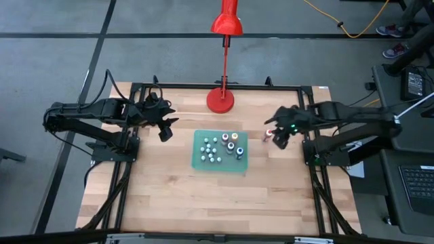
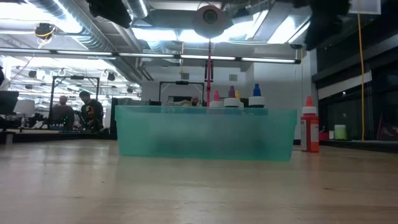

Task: Pick & Place food coloring
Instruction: Put the large orange food coloring bottle into the green bin

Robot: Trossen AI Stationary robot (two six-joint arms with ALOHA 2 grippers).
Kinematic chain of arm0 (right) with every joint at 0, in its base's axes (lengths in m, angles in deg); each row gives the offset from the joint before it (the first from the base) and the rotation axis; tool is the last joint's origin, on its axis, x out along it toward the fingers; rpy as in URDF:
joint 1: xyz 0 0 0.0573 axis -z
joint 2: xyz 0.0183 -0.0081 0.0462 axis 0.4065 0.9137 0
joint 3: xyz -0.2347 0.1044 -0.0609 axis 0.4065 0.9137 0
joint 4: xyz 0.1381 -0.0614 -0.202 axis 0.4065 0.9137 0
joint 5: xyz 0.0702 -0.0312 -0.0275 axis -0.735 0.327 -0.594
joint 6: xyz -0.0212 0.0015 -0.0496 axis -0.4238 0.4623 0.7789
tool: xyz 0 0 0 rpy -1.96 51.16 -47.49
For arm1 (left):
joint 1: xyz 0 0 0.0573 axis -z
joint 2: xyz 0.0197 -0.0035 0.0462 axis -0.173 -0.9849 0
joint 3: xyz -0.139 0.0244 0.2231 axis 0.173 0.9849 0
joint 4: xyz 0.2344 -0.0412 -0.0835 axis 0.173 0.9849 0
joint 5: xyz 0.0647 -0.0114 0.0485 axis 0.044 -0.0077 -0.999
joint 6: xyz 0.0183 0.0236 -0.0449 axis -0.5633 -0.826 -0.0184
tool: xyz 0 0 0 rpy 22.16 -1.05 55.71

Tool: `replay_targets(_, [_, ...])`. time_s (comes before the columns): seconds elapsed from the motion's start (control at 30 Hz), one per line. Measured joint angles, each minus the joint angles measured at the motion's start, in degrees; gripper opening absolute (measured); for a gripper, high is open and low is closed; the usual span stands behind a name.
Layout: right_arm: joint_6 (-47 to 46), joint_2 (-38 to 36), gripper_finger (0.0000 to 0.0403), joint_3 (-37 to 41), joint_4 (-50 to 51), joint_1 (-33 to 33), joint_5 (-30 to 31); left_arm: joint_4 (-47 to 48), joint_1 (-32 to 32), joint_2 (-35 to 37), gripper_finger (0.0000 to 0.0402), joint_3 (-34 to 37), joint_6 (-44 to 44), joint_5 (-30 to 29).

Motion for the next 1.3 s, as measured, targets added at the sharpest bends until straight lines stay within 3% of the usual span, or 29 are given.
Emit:
replay_targets(0.2, [-1.6,-7.5,0.0228,9.0,-0.6,3.9,-0.1,-0.2,0.0,0.0,0.0157,0.0,1.0,-1.0])
replay_targets(0.33, [-1.6,-7.3,0.0278,14.8,-1.7,7.6,-0.8,-0.2,0.0,0.0,0.0157,0.0,2.7,-3.4])
replay_targets(0.47, [-1.2,-5.6,0.03,19.0,-7.3,10.4,-2.1,-0.2,0.0,0.0,0.0157,0.0,3.7,-4.8])
replay_targets(0.67, [0.8,0.5,0.0302,20.9,-15.7,12.9,-5.4,-0.2,0.0,0.0,0.0157,0.0,5.3,-4.9])
replay_targets(1.03, [4.0,15.5,0.0297,20.9,-17.0,15.6,-5.6,-0.2,0.0,0.0,0.0157,0.0,8.5,-5.9])
replay_targets(1.17, [5.1,16.3,0.0267,20.9,-17.4,15.6,-5.8,-0.2,0.0,0.0,0.0157,0.0,9.1,-6.0])
replay_targets(1.3, [6.0,15.8,0.0213,20.9,-18.2,15.6,-5.8,-0.2,0.0,0.0,0.0157,0.0,9.2,-6.0])
